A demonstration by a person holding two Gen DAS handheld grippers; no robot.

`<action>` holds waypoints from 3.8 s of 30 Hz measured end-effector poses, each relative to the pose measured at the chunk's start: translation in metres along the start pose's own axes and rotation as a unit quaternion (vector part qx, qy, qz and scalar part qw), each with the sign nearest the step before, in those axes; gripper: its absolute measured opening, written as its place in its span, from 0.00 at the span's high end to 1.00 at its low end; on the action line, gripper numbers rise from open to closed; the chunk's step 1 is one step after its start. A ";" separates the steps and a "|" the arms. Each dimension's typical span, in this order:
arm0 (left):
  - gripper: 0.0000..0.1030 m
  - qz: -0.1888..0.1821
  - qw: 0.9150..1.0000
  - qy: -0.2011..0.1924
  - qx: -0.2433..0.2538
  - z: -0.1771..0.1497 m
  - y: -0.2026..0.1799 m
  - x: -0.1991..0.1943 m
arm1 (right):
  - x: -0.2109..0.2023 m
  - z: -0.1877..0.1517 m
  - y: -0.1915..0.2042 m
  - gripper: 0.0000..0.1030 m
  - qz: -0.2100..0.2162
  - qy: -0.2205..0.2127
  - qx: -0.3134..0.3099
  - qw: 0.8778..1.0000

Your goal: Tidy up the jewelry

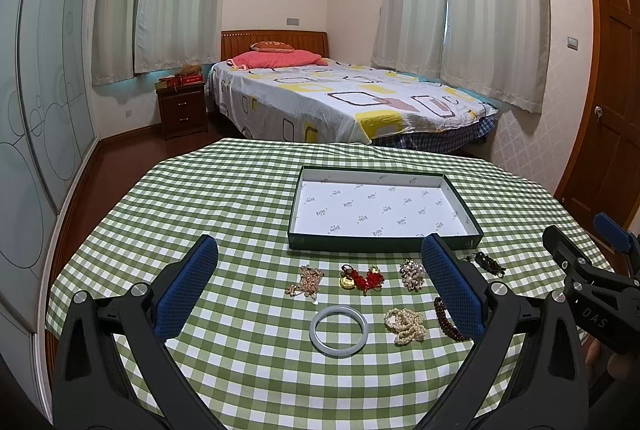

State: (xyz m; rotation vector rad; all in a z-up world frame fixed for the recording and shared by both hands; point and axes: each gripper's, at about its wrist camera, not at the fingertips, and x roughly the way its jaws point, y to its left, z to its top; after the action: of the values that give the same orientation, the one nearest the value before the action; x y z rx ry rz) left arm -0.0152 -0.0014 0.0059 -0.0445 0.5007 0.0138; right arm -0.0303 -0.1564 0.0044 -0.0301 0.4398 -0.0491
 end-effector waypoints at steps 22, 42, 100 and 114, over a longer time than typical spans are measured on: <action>0.04 0.005 1.000 0.014 0.009 -0.012 0.003 0.024 | 0.013 -0.011 -0.004 0.06 0.004 -0.003 0.004 1.000; 0.04 -0.009 0.988 0.157 0.005 -0.082 0.007 0.128 | 0.090 -0.085 -0.019 0.06 0.031 0.096 0.000 0.995; 0.33 -0.007 0.983 0.184 0.022 -0.105 0.002 0.160 | 0.119 -0.109 0.013 0.65 0.117 0.180 -0.042 0.976; 0.33 -0.009 0.985 0.168 0.023 -0.100 0.001 0.147 | 0.114 -0.105 0.005 0.78 0.124 0.172 -0.018 0.977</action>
State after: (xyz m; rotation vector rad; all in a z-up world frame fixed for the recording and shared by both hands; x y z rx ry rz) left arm 0.0657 -0.0047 -0.1528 -0.0056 0.8388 -0.0225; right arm 0.0283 -0.1598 -0.1397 -0.0025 0.7870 0.2030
